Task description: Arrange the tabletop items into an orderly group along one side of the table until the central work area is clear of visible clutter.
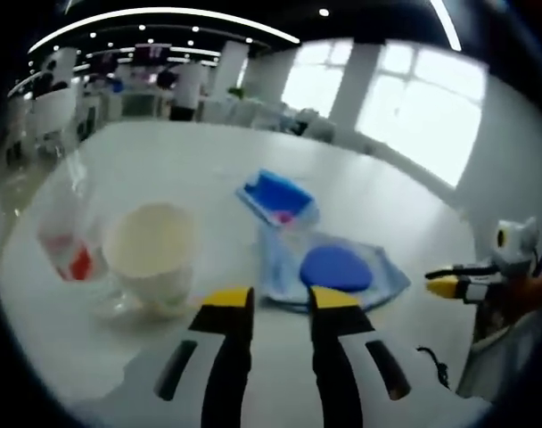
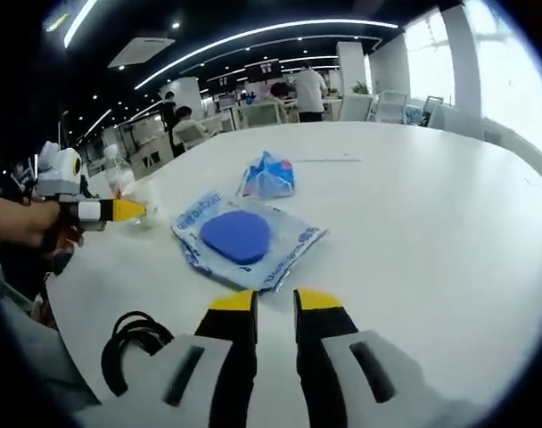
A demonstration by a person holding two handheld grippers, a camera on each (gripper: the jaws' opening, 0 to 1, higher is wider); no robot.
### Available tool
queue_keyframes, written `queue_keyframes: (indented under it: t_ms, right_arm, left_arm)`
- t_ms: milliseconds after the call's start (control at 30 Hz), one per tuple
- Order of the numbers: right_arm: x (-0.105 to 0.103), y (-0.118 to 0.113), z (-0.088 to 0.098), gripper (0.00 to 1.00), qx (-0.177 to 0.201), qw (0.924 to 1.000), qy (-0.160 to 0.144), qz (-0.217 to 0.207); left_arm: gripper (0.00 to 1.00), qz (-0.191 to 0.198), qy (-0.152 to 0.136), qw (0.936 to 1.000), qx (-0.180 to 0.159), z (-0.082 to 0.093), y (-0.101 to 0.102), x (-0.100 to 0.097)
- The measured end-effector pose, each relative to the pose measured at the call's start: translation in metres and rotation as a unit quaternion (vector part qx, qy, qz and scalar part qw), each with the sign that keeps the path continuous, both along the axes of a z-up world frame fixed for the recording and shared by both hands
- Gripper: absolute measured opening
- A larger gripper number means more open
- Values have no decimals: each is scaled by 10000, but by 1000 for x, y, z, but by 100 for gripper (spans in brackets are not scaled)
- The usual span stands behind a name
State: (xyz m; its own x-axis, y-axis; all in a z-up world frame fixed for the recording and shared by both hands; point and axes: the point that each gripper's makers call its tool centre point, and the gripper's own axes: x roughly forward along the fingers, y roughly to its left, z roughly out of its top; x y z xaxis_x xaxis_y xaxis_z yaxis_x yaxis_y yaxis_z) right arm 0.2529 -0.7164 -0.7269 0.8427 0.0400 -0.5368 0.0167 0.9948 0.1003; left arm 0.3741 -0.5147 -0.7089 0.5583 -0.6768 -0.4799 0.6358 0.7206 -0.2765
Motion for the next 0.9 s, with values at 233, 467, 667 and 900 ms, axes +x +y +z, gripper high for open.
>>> queue_keyframes:
  t_ms: [233,467,667,900]
  right_arm:
    - [7,0,-2,17,189,9998,16,-84]
    - [13,-3,-7,19,364,9990,105,-245]
    - [17,-3,-11,19,477,9983,144,-300]
    - [21,-3,-19,18,708,9961,227,-480]
  left_arm:
    - [22,-85,-34,9997,221,-8,-7,7]
    - [22,-28,52,9992,407,-19,-9,14]
    - [18,-28,88,9986,525,-26,-11,18]
    - [15,55,155,9983,561,-32,-11,23]
